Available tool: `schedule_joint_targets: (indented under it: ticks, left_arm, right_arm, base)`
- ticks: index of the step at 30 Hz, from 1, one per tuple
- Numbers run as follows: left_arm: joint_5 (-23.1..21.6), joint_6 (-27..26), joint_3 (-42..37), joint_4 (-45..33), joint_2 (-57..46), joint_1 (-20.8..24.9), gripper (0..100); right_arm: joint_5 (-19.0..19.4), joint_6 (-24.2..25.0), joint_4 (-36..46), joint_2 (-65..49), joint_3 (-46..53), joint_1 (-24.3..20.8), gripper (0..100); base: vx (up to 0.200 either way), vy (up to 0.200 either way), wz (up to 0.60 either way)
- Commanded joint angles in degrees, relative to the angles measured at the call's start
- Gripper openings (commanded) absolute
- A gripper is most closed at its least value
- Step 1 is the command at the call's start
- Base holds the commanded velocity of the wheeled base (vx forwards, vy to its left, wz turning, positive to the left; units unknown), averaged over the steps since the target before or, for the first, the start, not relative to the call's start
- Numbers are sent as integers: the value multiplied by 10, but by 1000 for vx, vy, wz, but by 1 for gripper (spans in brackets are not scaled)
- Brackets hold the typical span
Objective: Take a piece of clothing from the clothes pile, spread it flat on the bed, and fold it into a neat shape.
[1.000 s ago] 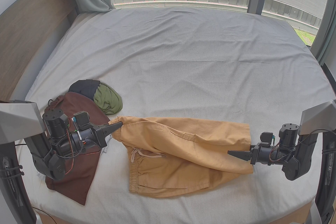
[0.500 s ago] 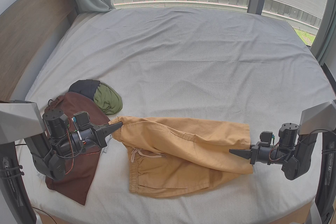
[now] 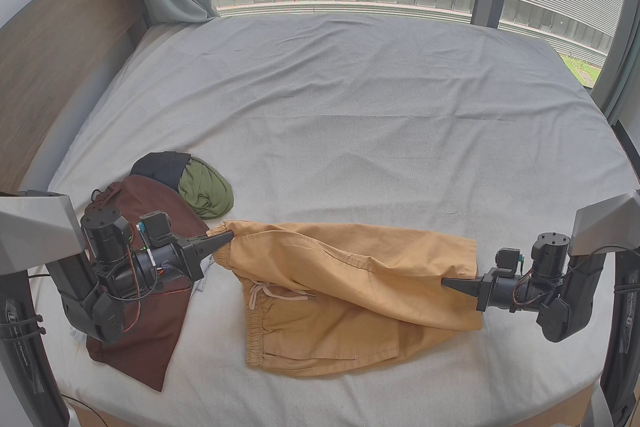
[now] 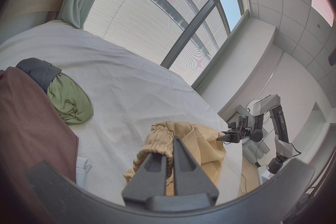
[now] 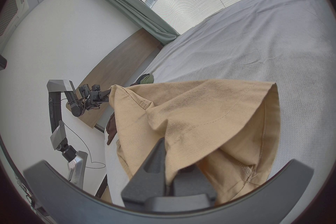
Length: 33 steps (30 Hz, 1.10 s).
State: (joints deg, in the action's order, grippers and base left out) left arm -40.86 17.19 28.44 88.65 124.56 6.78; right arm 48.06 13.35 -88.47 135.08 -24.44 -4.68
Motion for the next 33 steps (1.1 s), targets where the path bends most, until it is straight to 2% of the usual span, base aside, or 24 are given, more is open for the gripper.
schedule_joint_targets:
  ticks: [1, 14, 29, 33]
  left_arm:
    - [0, 2, 0, 0, -5, 0, 0]
    - [-6, 5, 11, 0, -39, -2, 0]
    - [-6, 8, 16, 0, -81, -4, 0]
    - [-6, 23, 15, 0, -100, -3, 0]
  right_arm:
    - [0, 5, 0, -38, 2, -10, 0]
    - [-1, 17, 0, -114, 4, -45, 0]
    - [-6, 29, 1, -173, 4, -50, 0]
    - [-7, 29, 1, -188, 4, -55, 0]
  base:
    - [0, 0, 0]
    - [0, 0, 0]
    - [0, 0, 0]
    - [0, 0, 0]
